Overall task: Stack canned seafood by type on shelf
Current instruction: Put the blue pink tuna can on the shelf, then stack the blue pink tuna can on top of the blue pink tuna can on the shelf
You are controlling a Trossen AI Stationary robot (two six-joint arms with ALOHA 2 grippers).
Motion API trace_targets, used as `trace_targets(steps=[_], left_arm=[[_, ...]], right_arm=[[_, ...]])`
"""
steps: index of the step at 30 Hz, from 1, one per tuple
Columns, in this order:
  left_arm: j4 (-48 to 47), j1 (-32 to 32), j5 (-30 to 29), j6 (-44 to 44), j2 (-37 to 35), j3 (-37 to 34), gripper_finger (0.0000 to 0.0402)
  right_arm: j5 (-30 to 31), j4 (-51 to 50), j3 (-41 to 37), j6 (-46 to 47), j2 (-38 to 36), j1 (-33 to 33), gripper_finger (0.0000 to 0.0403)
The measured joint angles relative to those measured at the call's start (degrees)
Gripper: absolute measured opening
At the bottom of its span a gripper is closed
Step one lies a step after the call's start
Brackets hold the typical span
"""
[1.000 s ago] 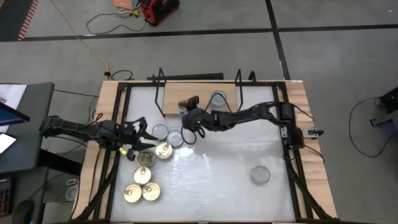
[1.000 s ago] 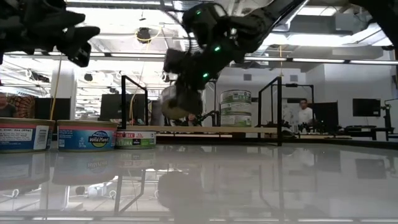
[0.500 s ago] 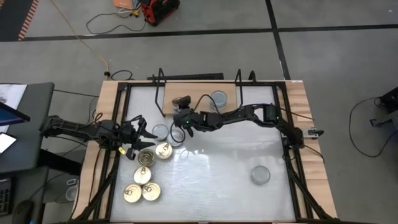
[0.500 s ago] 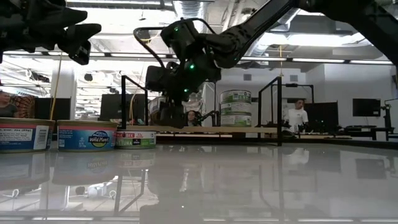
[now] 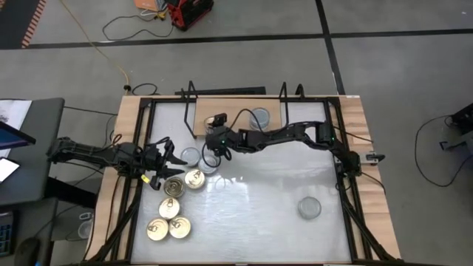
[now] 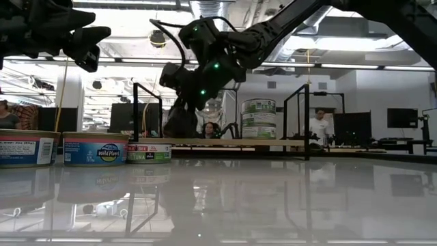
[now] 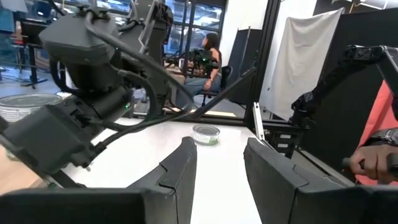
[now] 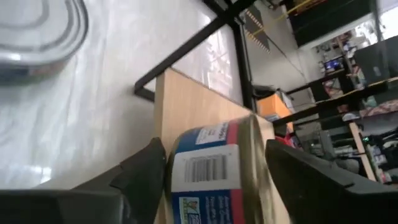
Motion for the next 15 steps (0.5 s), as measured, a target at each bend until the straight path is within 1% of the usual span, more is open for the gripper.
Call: trace_targets(steps=[7,12,15], left_arm=[[-0.9,0.0,0.02,0.01,0.0,0.0,0.0126],[-0.87,0.0,0.04,0.0,0.0,0.0,0.0126],[-0.87,-0.02,0.04,0.0,0.0,0.0,0.0126]], right_arm=[[-0.05,-1.11,-0.02,2.62,0.0,-0.53,0.0351],[-0.04,-1.08,0.45,3.84,0.0,-0.02,0.0356],[-0.01,-2.47,1.98,3.59,0.0,1.85,0.0355]])
